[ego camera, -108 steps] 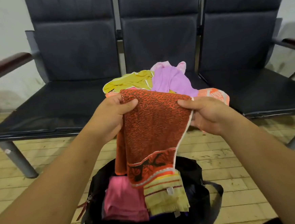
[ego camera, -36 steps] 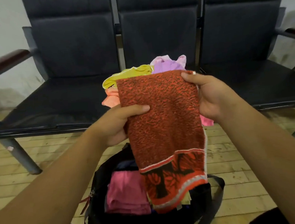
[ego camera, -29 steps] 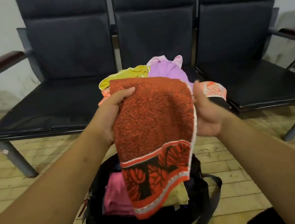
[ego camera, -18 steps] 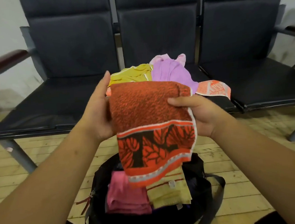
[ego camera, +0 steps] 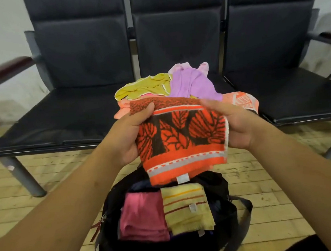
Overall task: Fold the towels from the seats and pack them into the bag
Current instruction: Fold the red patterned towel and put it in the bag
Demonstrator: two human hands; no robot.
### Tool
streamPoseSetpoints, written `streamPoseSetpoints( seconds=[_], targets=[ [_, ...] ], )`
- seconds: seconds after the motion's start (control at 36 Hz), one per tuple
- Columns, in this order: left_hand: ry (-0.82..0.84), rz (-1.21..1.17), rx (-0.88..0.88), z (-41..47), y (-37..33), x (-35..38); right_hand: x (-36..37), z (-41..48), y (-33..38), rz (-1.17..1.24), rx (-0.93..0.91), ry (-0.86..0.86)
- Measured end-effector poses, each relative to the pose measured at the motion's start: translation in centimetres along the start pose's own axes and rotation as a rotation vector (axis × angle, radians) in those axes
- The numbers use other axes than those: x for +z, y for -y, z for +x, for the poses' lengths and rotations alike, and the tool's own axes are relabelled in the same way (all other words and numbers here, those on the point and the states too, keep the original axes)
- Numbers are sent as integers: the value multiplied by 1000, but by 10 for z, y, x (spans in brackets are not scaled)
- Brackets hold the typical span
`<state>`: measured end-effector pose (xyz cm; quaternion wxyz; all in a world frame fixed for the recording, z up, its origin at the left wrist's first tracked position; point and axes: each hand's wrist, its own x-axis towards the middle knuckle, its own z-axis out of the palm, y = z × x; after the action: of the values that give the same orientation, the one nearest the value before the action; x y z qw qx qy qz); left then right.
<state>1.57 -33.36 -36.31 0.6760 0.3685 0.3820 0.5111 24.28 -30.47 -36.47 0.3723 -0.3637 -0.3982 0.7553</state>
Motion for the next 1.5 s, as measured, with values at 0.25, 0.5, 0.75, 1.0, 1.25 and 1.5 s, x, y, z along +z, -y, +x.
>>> streamPoseSetpoints(
  seconds=[0.25,0.5,0.75,1.0,1.25,1.5],
  targets=[
    [114,353,-26,3,-7,-23,-3,4,-3,-112,-110,-187],
    [-153,415,153,8,1,-31,-5,6,-6,-290,-163,-86],
    [-129,512,347,1,-6,-34,-1,20,-8,-502,-526,-344],
    [-188,480,503,-1,-3,-30,15,16,-12,-284,-470,-215],
    [-58,344,192,14,22,-53,15,42,-44,81,-218,-262],
    [-147,377,-242,19,101,-131,-19,76,-156,-106,156,-246]
  ],
)
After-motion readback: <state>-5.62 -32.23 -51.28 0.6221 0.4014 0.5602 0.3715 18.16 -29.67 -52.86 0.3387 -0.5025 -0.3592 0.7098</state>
